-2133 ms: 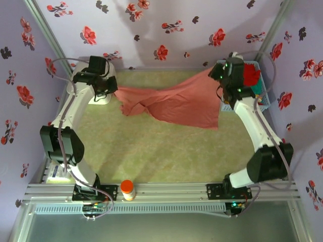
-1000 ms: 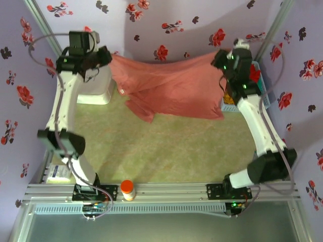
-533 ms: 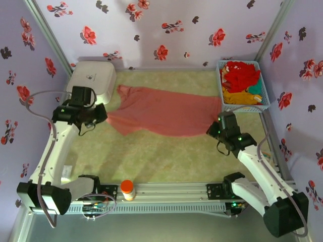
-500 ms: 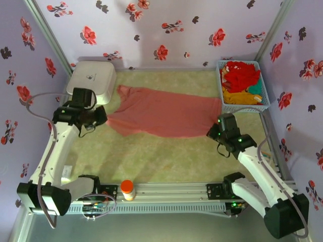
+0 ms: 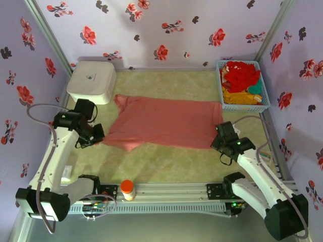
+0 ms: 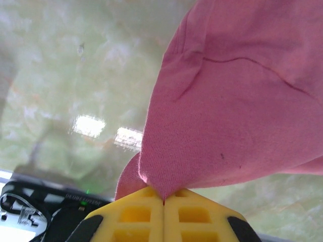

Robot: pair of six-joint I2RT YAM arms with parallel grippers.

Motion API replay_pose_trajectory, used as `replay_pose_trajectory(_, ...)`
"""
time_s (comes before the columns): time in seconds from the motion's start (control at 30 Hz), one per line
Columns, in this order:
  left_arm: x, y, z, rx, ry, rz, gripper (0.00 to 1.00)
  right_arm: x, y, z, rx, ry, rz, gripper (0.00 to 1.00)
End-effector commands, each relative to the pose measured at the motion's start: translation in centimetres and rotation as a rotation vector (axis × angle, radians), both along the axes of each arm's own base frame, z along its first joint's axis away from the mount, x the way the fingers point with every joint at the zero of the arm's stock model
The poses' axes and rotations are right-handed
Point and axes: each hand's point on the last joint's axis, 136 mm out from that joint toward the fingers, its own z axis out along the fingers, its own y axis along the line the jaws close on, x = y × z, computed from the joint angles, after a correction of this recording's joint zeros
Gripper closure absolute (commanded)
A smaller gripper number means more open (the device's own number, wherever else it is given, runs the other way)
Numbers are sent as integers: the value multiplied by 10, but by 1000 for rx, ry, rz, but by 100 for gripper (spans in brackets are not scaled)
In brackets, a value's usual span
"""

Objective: Fold and stack the t-shirts

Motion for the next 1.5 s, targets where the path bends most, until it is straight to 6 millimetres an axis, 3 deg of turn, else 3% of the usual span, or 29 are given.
replay_pose_trajectory(0.0, -32, 7, -17, 61, 154, -12, 95, -12, -11, -8, -52, 43, -26, 100)
replay_pose_trajectory(0.07, -37, 8, -24, 72, 187, -22, 88, -12, -12, -7, -55, 40, -23, 91)
replay_pose_trajectory(0.13, -36, 11, -27, 91, 199, -33, 76, -9, -12, -3, -57, 19, -19, 74)
replay_pose_trajectory(0.23, -21, 11, -25, 106, 178, -55, 64, 1, -13, 9, -74, -23, -13, 62)
replay_pose_trajectory(0.33, 14, 5, -16, 108, 107, -86, 57, 20, -10, 23, -93, -78, 10, 43)
replay_pose_trajectory(0.5, 93, -12, -3, 86, -57, -120, 56, 72, 6, 58, -126, -181, 91, 29)
replay_pose_trajectory(0.67, 162, -29, -11, 74, -133, -167, 55, 126, 11, 72, -183, -183, 132, 27)
replay_pose_trajectory(0.83, 218, -38, -28, 95, -142, -230, 51, 174, 17, 62, -163, -166, 147, 27)
replay_pose_trajectory(0.87, 228, -39, -31, 101, -148, -234, 44, 185, 21, 60, -149, -177, 153, 27)
replay_pose_trajectory(0.97, 255, -41, -43, 105, -157, -236, 42, 217, 28, 53, -143, -173, 170, 28)
replay_pose_trajectory(1.17, 283, -45, -70, 109, -108, -248, 39, 261, 34, 31, -184, -112, 199, 32)
replay_pose_trajectory(1.27, 289, -47, -78, 102, -117, -237, 31, 272, 35, 9, -171, -68, 185, 32)
replay_pose_trajectory(1.47, 312, -53, -92, 83, -129, -223, 30, 285, 29, -24, -169, 25, 162, 32)
